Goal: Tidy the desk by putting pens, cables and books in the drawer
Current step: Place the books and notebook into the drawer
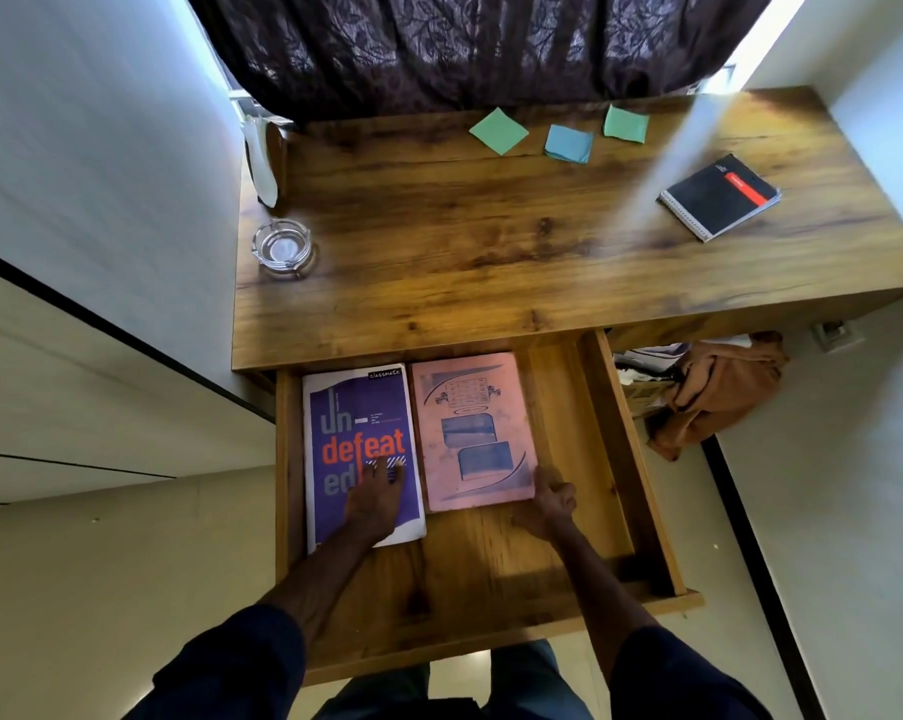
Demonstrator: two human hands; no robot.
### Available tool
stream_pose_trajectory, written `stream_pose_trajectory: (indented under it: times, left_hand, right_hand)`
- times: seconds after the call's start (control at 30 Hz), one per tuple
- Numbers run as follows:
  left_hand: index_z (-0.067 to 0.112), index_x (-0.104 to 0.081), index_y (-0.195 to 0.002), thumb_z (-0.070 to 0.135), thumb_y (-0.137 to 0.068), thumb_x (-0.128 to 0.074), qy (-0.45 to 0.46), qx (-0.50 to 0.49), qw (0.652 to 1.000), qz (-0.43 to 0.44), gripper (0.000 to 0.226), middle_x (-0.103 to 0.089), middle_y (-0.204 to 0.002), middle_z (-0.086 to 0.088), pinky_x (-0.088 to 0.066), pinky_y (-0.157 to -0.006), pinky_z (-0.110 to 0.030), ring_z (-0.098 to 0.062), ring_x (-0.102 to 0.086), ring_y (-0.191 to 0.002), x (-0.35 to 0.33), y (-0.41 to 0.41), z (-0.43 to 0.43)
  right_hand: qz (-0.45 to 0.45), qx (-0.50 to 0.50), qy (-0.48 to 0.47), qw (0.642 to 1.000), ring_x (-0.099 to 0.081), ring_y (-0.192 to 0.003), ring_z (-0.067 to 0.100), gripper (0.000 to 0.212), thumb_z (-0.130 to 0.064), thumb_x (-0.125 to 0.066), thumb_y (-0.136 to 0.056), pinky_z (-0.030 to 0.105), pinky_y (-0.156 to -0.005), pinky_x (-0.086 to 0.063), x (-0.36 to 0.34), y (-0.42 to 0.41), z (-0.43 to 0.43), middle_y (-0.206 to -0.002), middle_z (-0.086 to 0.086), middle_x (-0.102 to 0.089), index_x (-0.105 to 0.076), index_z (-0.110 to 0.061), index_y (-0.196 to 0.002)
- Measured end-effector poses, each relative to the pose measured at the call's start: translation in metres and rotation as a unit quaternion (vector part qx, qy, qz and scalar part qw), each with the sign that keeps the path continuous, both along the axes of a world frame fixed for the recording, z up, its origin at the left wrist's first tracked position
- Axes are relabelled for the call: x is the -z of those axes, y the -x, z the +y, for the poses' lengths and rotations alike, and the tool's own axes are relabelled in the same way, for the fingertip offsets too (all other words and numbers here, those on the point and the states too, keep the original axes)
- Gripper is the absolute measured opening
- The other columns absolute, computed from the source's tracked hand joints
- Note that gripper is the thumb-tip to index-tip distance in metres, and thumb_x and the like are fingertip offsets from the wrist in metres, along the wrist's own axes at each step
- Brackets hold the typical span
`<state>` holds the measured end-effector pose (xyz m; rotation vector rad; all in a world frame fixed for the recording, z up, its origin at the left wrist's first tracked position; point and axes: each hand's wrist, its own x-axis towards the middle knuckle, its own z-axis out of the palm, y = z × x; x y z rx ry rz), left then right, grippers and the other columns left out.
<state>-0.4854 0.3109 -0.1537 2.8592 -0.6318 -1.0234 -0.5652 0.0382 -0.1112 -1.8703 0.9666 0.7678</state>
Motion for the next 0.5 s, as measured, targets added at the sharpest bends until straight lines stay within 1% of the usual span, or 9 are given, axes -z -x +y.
stream_pose_trajectory:
  times: [0.07, 0.13, 0.17, 0.2, 0.23, 0.27, 0.37, 0.43, 0.5]
  left_hand:
    - [0.018, -0.034, -0.157, 0.036, -0.107, -0.039, 0.008, 0.027, 1.0, -0.005, 0.053, -0.027, -0.164, -0.012, -0.027, -0.12, -0.046, -0.034, -0.027, -0.15, -0.008, -0.004, -0.001]
    - [0.018, -0.03, -0.158, 0.035, -0.105, -0.045, 0.003, -0.001, 1.0, -0.003, 0.057, -0.023, -0.165, -0.014, -0.03, -0.118, -0.046, -0.035, -0.027, -0.149, -0.009, -0.005, 0.001]
    - [0.019, -0.022, -0.16, 0.031, -0.102, -0.054, 0.007, -0.031, 0.999, 0.006, 0.067, -0.015, -0.166, -0.015, -0.034, -0.116, -0.047, -0.037, -0.025, -0.15, -0.012, -0.003, 0.001]
    - [0.018, -0.017, -0.161, 0.025, -0.098, -0.06, -0.005, -0.045, 0.999, 0.004, 0.076, -0.009, -0.167, -0.016, -0.037, -0.114, -0.049, -0.038, -0.024, -0.15, -0.018, -0.003, 0.003]
    - [0.016, -0.016, -0.161, 0.021, -0.096, -0.063, -0.001, -0.072, 0.997, 0.003, 0.081, -0.009, -0.167, -0.015, -0.04, -0.113, -0.05, -0.038, -0.025, -0.149, -0.024, 0.0, 0.004]
    - [0.012, -0.019, -0.16, 0.019, -0.094, -0.064, 0.013, -0.085, 0.996, -0.001, 0.08, -0.012, -0.166, -0.015, -0.042, -0.112, -0.05, -0.037, -0.027, -0.148, -0.025, 0.002, 0.006]
    - [0.004, -0.032, -0.152, 0.015, -0.092, -0.066, 0.04, -0.087, 0.995, -0.013, 0.07, -0.024, -0.161, -0.017, -0.044, -0.109, -0.047, -0.036, -0.036, -0.144, -0.028, 0.019, 0.013]
    - [0.0, -0.039, -0.147, 0.009, -0.09, -0.065, 0.084, -0.066, 0.994, -0.011, 0.064, -0.032, -0.154, -0.02, -0.044, -0.109, -0.046, -0.038, -0.041, -0.139, -0.025, 0.026, 0.015]
    - [-0.004, -0.044, -0.143, 0.005, -0.089, -0.063, 0.123, -0.046, 0.991, 0.003, 0.059, -0.041, -0.148, -0.024, -0.038, -0.113, -0.044, -0.04, -0.043, -0.137, -0.027, 0.034, 0.005]
  right_hand:
    - [-0.015, -0.061, 0.038, 0.997, -0.018, -0.143, 0.048, 0.103, -0.05, -0.077, -0.079, 0.059, -0.116, -0.029, 0.004, 0.006, -0.004, -0.157, 0.022, -0.009, -0.013, -0.022, -0.156]
    - [-0.066, -0.011, 0.05, 0.997, -0.032, -0.138, 0.043, 0.094, -0.06, -0.068, -0.077, 0.055, -0.11, -0.038, 0.005, 0.011, -0.003, -0.153, 0.021, -0.026, -0.028, -0.019, -0.152]
    - [-0.095, 0.02, 0.065, 0.993, -0.04, -0.132, 0.036, 0.083, -0.06, -0.063, -0.082, 0.048, -0.104, -0.045, 0.005, 0.014, -0.002, -0.149, 0.019, -0.035, -0.036, -0.018, -0.148]
    - [-0.118, 0.034, 0.083, 0.989, -0.044, -0.124, 0.026, 0.071, -0.055, -0.064, -0.087, 0.037, -0.094, -0.05, 0.004, 0.018, 0.0, -0.144, 0.014, -0.043, -0.042, -0.017, -0.143]
    - [-0.14, 0.032, 0.095, 0.985, -0.044, -0.117, 0.017, 0.06, -0.048, -0.067, -0.09, 0.027, -0.083, -0.048, 0.001, 0.023, 0.004, -0.138, 0.007, -0.047, -0.047, -0.019, -0.138]
    - [-0.156, 0.027, 0.099, 0.982, -0.043, -0.115, 0.013, 0.051, -0.043, -0.068, -0.092, 0.022, -0.078, -0.042, -0.001, 0.026, 0.006, -0.131, 0.0, -0.048, -0.049, -0.021, -0.135]
    - [-0.188, 0.027, 0.088, 0.978, -0.048, -0.115, 0.013, 0.039, -0.029, -0.068, -0.094, 0.019, -0.077, -0.04, -0.01, 0.05, 0.012, -0.122, -0.008, -0.043, -0.052, -0.026, -0.129]
    - [-0.203, 0.005, 0.112, 0.973, -0.052, -0.11, 0.011, 0.038, -0.022, -0.07, -0.091, 0.024, -0.081, -0.047, -0.014, 0.065, 0.015, -0.123, -0.008, -0.046, -0.056, -0.025, -0.127]
    - [-0.216, 0.017, 0.135, 0.967, -0.057, -0.105, 0.011, 0.033, -0.017, -0.069, -0.089, 0.031, -0.085, -0.055, -0.016, 0.085, 0.017, -0.12, -0.008, -0.053, -0.061, -0.028, -0.119]
